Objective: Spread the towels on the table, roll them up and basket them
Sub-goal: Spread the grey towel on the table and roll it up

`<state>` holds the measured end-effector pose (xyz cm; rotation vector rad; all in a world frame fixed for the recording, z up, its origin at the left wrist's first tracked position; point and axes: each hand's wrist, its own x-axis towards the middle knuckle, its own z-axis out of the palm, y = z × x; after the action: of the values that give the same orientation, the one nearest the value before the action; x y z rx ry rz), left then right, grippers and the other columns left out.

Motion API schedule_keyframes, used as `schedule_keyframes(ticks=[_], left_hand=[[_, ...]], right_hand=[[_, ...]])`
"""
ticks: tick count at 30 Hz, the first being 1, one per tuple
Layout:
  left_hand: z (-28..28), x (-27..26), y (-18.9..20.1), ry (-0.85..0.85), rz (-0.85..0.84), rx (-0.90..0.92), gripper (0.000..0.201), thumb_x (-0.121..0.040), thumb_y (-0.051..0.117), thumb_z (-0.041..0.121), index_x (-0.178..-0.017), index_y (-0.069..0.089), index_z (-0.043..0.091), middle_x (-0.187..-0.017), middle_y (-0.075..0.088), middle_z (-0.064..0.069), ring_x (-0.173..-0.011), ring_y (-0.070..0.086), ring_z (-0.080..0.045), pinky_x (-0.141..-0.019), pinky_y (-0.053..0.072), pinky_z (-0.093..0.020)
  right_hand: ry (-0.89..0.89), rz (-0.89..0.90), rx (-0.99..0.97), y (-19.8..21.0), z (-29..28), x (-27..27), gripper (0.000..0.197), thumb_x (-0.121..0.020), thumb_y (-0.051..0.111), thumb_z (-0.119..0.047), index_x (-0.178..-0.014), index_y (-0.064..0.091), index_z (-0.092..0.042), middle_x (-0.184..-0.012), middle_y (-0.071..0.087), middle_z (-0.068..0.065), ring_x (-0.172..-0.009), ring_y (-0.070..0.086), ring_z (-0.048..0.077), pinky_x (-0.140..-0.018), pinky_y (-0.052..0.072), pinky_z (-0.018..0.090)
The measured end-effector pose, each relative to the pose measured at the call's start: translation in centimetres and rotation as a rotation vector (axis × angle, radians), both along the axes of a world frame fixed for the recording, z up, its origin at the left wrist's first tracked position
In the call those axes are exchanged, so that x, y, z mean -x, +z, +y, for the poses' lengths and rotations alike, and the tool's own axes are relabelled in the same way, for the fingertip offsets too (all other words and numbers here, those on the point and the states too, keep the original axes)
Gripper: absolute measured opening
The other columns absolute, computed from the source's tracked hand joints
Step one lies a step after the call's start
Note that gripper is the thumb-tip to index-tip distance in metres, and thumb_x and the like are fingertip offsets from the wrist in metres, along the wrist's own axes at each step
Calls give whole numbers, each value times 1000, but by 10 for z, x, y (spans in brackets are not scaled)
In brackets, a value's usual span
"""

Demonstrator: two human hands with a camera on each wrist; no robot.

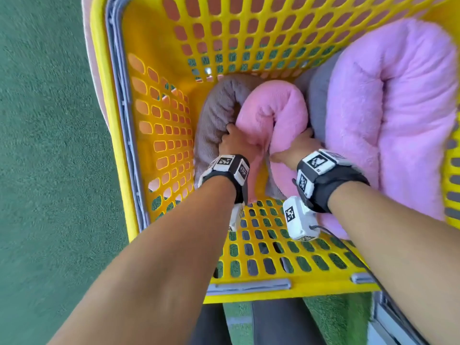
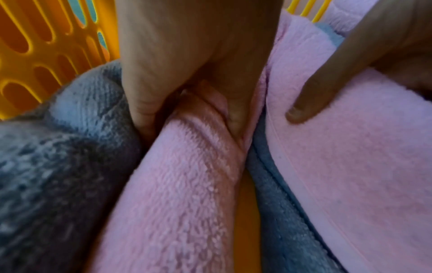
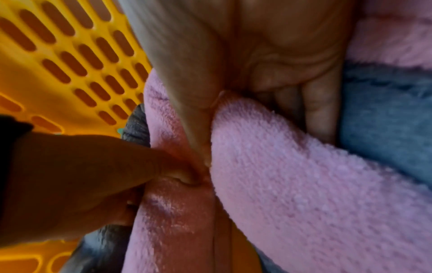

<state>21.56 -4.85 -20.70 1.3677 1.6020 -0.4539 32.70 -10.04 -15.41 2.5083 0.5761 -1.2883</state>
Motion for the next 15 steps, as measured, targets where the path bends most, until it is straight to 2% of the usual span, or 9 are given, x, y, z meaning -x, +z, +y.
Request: schedule_keyframes(ticks=[2,5,7,9,11,12,13,14,15], left_hand=[[1,4,3,8,-11,-30,74,-74,73,33,-132,33,9,-127,55,-17,-116,54,-38,-91,44,-38],[11,18,17,49,-39,11,73,-70,75,34,-131,42,12,-127,56,-14,-116,53,-35,-92,46,-39],[20,29,33,88,-34,13,67,-68,72,33,-127,50,11,-122,59,-13,-112,56,-33,-87,49,-36],[28,41,49,140,-48,1,55,-67,70,33,-115,59,9,-107,63,-10,-100,59,-32,-71,48,-30],[32,51,64,196,-64,-45,43,-65,68,35,-100,65,10,-91,63,-8,-89,60,-32,-60,40,-26],[34,55,69,217,-57,-89,42,-66,67,35,-100,65,10,-92,63,-9,-89,60,-33,-61,40,-27],[36,57,69,236,-33,-138,44,-69,66,34,-105,63,9,-98,63,-11,-92,59,-34,-65,41,-29],[37,57,65,252,-7,-185,49,-71,65,31,-114,58,7,-108,61,-13,-98,57,-35,-70,43,-33],[38,56,59,267,11,-207,55,-73,63,28,-122,51,5,-119,55,-16,-107,54,-37,-77,44,-36]], right_hand=[[-20,29,-23,-3,-3,-4,101,-76,76,-38,-147,15,0,-144,41,21,-127,47,36,-98,40,35],[-62,40,-141,7,-11,-11,88,-77,69,-38,-148,23,-11,-145,42,18,-127,46,35,-103,38,35],[-66,49,-236,16,-15,-14,78,-78,66,-37,-145,32,-17,-143,47,13,-125,48,34,-101,39,34],[-89,94,-311,23,-14,-14,65,-75,66,-35,-135,45,-22,-131,57,8,-116,54,31,-94,43,33],[-173,153,-369,29,-9,-13,51,-70,65,-34,-119,58,-23,-104,67,-1,-97,60,26,-77,46,29],[-240,176,-404,29,-5,-12,43,-71,65,-33,-112,61,-23,-91,66,-8,-87,61,20,-68,45,26],[-300,184,-445,27,-1,-10,38,-73,66,-31,-110,61,-23,-87,64,-13,-82,61,13,-64,43,22],[-334,178,-486,23,2,-8,37,-76,66,-31,-112,59,-24,-90,64,-15,-83,61,7,-64,44,19],[-342,173,-512,17,5,-5,41,-79,67,-31,-118,56,-25,-99,66,-11,-88,62,9,-70,47,19]])
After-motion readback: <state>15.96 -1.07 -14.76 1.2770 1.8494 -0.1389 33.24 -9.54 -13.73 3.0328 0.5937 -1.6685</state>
